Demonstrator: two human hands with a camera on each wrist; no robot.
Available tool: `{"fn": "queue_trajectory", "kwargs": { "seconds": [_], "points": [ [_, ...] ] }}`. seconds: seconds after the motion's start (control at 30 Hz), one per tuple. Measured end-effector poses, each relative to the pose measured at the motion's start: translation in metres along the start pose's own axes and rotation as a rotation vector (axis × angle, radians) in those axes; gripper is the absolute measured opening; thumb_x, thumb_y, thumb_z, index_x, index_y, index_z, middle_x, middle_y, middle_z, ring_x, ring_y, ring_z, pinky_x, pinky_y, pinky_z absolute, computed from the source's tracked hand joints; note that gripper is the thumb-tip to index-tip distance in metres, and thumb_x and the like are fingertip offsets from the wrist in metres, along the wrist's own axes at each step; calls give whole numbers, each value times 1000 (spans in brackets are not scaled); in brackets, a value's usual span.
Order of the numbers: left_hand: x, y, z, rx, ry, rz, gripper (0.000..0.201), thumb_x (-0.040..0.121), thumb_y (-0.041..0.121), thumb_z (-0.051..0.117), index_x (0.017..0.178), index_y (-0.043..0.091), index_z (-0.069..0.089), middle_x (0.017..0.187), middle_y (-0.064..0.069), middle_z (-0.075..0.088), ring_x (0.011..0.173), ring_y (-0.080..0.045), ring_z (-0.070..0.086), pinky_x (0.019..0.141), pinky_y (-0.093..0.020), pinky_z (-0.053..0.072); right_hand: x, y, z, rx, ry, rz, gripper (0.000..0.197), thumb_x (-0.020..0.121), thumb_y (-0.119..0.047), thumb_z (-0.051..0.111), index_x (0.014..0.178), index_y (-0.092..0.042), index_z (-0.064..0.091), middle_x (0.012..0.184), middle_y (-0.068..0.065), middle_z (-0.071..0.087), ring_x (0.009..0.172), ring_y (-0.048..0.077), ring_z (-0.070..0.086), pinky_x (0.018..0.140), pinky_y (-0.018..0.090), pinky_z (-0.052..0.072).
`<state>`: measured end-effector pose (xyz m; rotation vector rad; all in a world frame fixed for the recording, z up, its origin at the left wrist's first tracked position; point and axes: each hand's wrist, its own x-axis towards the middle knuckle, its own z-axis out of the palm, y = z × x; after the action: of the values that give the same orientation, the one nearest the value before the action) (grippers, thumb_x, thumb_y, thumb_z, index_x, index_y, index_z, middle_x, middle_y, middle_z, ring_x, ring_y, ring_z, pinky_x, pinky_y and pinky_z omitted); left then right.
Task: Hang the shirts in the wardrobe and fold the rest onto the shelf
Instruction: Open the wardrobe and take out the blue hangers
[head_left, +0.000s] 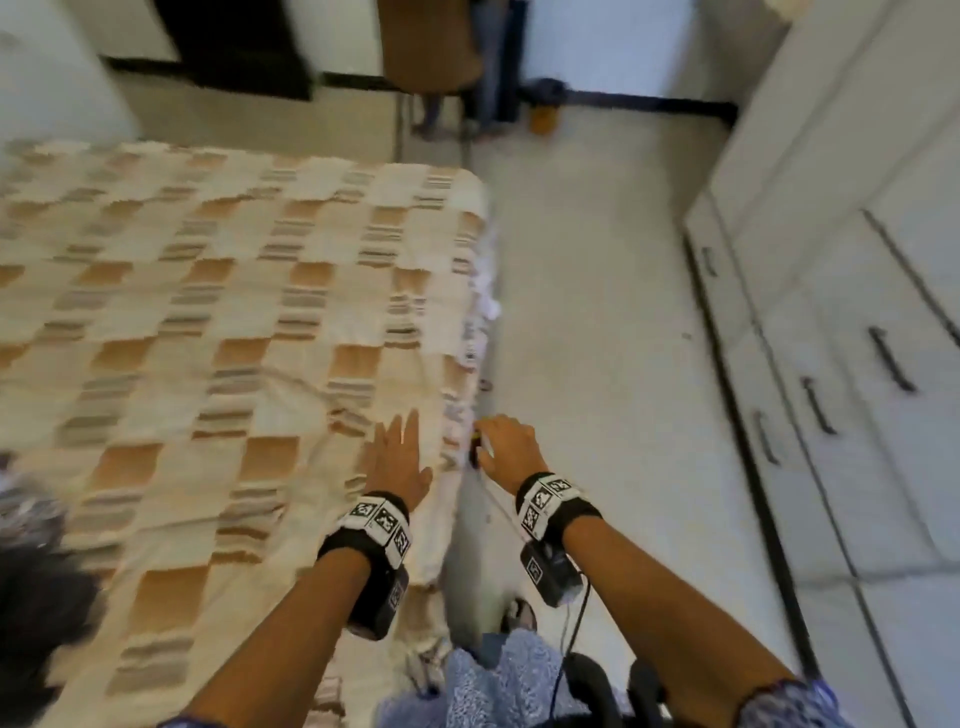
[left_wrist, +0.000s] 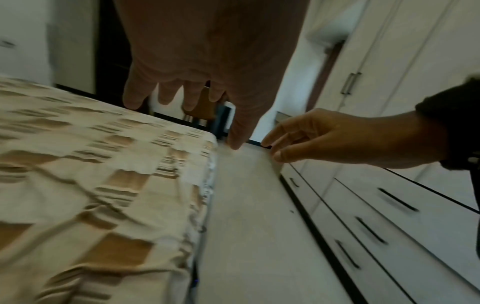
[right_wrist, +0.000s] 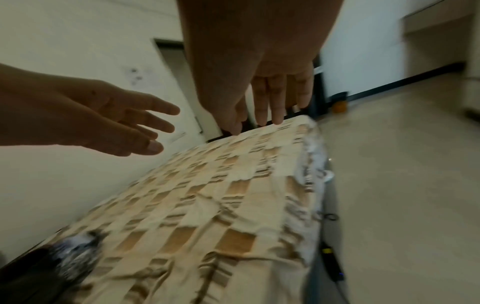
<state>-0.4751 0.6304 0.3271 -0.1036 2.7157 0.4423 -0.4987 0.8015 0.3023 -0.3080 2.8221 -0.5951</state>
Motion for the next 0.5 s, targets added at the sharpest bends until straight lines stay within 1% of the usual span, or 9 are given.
{"fn": "queue_trajectory", "kwargs": {
  "seconds": [0.07,0.13,0.2,0.3,0.43,0.5],
  "points": [
    [10,58,13,69,-50,140,78,94,26,50,150,17,-4,158,-7,1,145,-31,1,114,-50,16,-31,52,-21,41,74,163,44,92,-18,48,135,-12,44,130,12,50,121,28,45,99,37,29],
    [15,119,31,129,-100,297,78,92,27,52,150,14,0,156,-10,7,144,-32,5,113,-51,20,-69,102,-38,92,157,324,45,93,-19,48,137,-12,43,133,11,48,122,27,44,101,37,28],
    [14,180,53,198,-150,459,82,91,27,54,150,14,-2,156,-13,8,143,-34,6,112,-52,22,-112,147,-53,124,230,482,45,93,-20,47,137,-13,42,134,10,48,123,27,44,102,37,28],
    [-1,272,85,234,-233,661,91,88,30,58,149,19,-8,158,-8,2,145,-31,1,113,-53,15,-182,207,-74,145,349,709,44,92,-20,48,135,-13,44,133,10,50,121,27,46,103,37,29],
    [-32,372,114,287,-258,938,96,85,33,63,149,20,-7,158,-7,4,145,-31,1,113,-57,15,-276,256,-105,151,543,982,44,92,-19,49,135,-12,45,134,12,50,123,29,46,104,38,29],
    [-52,415,121,314,-269,1046,95,85,34,63,150,18,-5,157,-7,6,145,-31,3,112,-57,15,-320,271,-124,145,619,1101,45,91,-18,49,136,-13,44,135,11,49,123,28,46,103,35,29]
  ]
}}
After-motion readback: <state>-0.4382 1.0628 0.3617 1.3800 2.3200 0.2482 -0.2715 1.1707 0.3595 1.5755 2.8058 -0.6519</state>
